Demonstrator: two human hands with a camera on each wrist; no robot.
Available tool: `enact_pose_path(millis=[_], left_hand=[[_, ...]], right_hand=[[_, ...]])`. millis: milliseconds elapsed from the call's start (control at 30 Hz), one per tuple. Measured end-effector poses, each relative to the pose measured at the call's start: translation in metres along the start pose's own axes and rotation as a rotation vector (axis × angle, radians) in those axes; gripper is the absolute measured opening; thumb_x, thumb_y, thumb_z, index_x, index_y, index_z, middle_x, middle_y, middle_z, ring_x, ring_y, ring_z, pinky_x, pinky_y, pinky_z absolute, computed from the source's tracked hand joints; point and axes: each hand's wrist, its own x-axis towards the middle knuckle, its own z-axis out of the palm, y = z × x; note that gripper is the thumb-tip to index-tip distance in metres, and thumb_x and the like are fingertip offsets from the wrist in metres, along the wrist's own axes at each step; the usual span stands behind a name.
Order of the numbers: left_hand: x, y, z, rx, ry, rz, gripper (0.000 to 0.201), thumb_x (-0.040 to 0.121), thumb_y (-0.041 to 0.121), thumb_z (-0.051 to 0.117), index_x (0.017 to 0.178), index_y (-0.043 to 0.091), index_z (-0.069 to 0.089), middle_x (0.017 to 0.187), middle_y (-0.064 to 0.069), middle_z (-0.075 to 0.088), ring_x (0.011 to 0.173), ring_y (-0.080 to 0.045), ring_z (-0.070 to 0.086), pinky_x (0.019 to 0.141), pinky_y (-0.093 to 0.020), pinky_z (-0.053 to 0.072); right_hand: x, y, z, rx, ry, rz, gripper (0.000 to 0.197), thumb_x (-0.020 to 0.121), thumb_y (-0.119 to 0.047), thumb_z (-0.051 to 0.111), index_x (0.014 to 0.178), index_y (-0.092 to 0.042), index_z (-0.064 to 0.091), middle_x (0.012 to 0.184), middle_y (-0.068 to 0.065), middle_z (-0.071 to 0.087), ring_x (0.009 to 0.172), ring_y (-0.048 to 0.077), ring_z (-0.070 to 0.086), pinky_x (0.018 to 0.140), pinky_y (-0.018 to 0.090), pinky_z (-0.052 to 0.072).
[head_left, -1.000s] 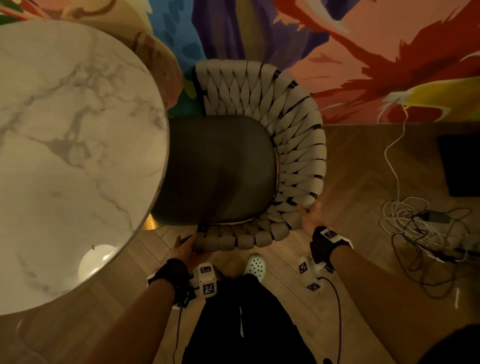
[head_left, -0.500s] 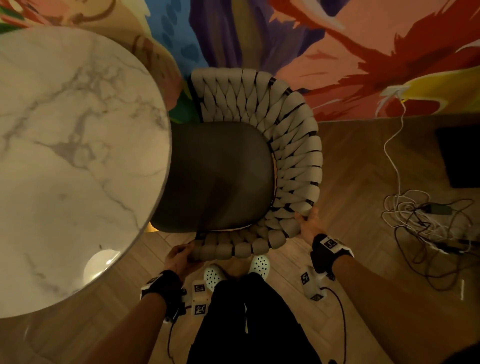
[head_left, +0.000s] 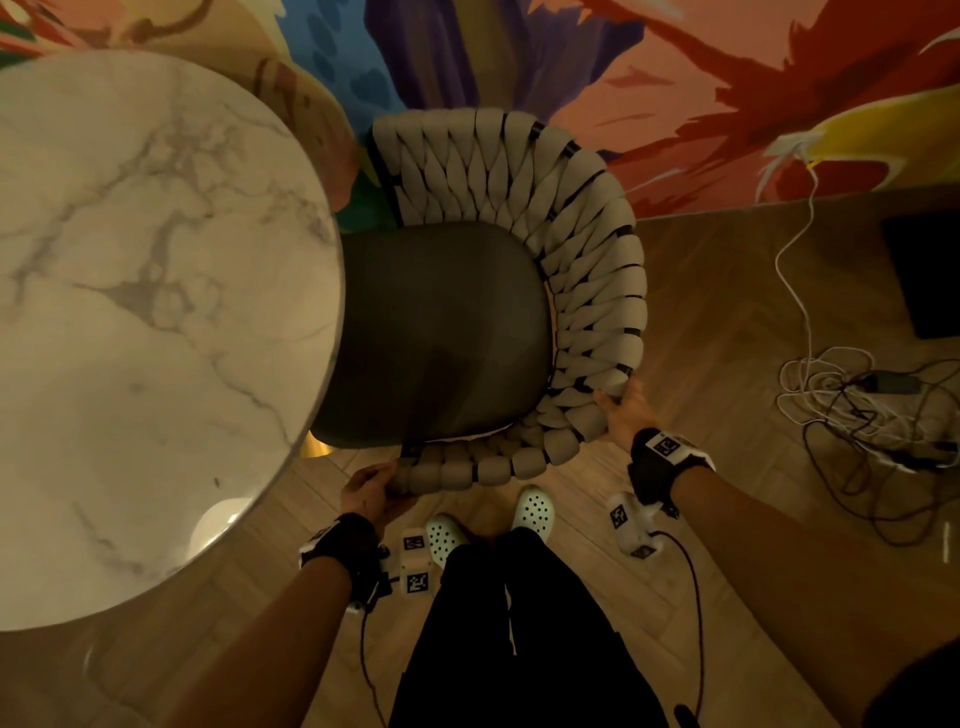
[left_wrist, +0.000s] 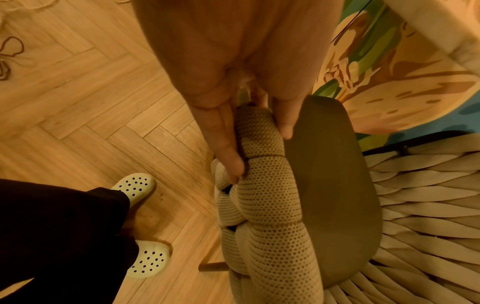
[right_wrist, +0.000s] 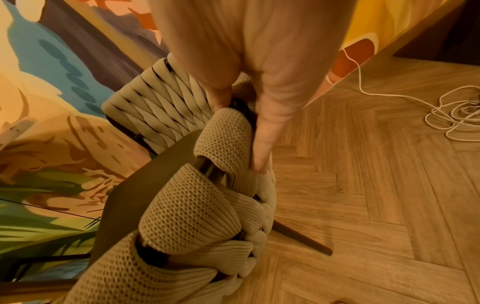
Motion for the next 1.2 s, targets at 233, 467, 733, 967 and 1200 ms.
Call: enact_pose_path(millis=[233,467,733,967,1200], left_hand=[[-0.004,0.004,-0.006,-0.028,-0.024,0.013,0.029,0.089,0.018,0.058,0.117,0.011,0.052,0.131,-0.025,0.052,0.091,-0.039,0.063,0.056,-0.037,0.059],[-0.008,0.0,-0.015,0.02,-0.056,0.039,0.006,0.094,0.015,0.05,0.09,0.017,0.052,0.119,-0.024,0.053,0.075,-0.032,0.063,0.068,-0.038,0.054],[-0.004,-0.008,-0.026,0.077,-0.078,0.034,0.014,0.092,0.015,0.052,0.105,0.016,0.048,0.113,-0.021,0.054,0.074,-0.033,0.066,0.059,-0.034,0.056],[-0.01,-0.01,-0.025,0.046,-0.086,0.02,0.025,0.094,0.015,0.049,0.119,0.018,0.048,0.117,-0.021,0.051,0.077,-0.03,0.063,0.072,-0.038,0.052],[-0.027,-0.009,-0.029,-0.093,-0.096,-0.014,0.058,0.093,0.018,0.051,0.145,0.024,0.028,0.135,-0.02,0.054,0.107,-0.035,0.062,0.085,-0.043,0.051]], right_hand=[[-0.002,-0.006,0.004,-0.095,-0.001,0.022,0.043,0.086,-0.044,0.053,0.121,-0.028,0.034,0.125,0.011,0.054,0.111,0.038,0.057,0.088,0.061,0.052],[-0.013,-0.014,0.007,-0.127,0.032,0.009,0.048,0.092,-0.036,0.051,0.131,-0.015,0.032,0.13,0.015,0.053,0.113,0.037,0.055,0.094,0.054,0.049],[-0.009,0.02,0.006,-0.071,0.012,0.036,0.05,0.086,-0.04,0.056,0.127,-0.026,0.031,0.123,0.007,0.052,0.114,0.038,0.056,0.088,0.061,0.052],[-0.02,0.009,0.007,-0.065,0.016,0.049,0.049,0.089,-0.036,0.055,0.129,-0.022,0.031,0.133,0.014,0.05,0.118,0.04,0.054,0.09,0.061,0.051],[-0.044,-0.016,-0.005,0.0,-0.01,0.086,0.056,0.092,-0.025,0.057,0.14,-0.025,0.029,0.14,0.013,0.048,0.114,0.04,0.058,0.07,0.044,0.057]])
